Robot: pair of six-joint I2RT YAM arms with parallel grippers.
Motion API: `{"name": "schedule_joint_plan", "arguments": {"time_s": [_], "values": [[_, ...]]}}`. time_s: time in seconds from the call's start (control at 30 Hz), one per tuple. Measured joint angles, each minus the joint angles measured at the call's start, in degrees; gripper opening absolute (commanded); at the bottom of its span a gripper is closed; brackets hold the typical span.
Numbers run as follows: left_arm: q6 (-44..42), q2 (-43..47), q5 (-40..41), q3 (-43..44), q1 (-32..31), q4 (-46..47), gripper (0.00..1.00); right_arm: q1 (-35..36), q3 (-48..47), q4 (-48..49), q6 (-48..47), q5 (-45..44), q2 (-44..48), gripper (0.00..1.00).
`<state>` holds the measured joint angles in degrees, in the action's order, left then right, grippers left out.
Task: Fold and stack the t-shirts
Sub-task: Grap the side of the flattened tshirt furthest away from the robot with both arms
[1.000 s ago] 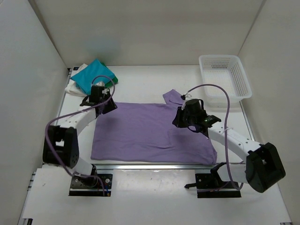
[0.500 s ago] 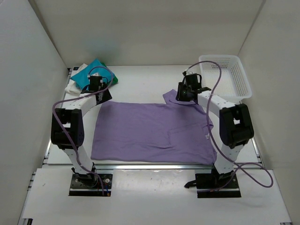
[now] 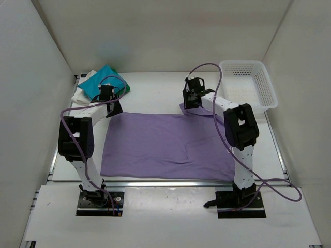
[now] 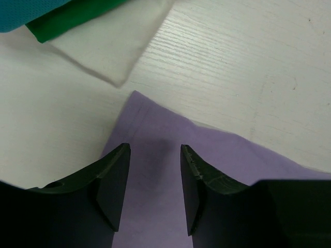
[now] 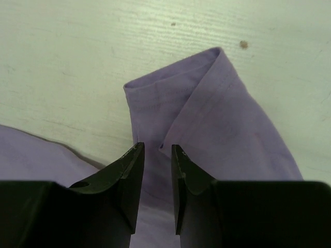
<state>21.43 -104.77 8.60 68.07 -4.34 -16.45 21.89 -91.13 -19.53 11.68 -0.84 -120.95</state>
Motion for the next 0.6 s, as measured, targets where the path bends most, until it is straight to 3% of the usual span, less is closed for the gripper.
{"name": "schedule_joint_plan", "arguments": {"time_s": [0.6], "values": [[-0.6,0.0,0.0,-0.1,-0.3,-0.2,0.55,1.3,-1.1,-3.1,-1.5,-5.4,-2.4,0.2]]}}
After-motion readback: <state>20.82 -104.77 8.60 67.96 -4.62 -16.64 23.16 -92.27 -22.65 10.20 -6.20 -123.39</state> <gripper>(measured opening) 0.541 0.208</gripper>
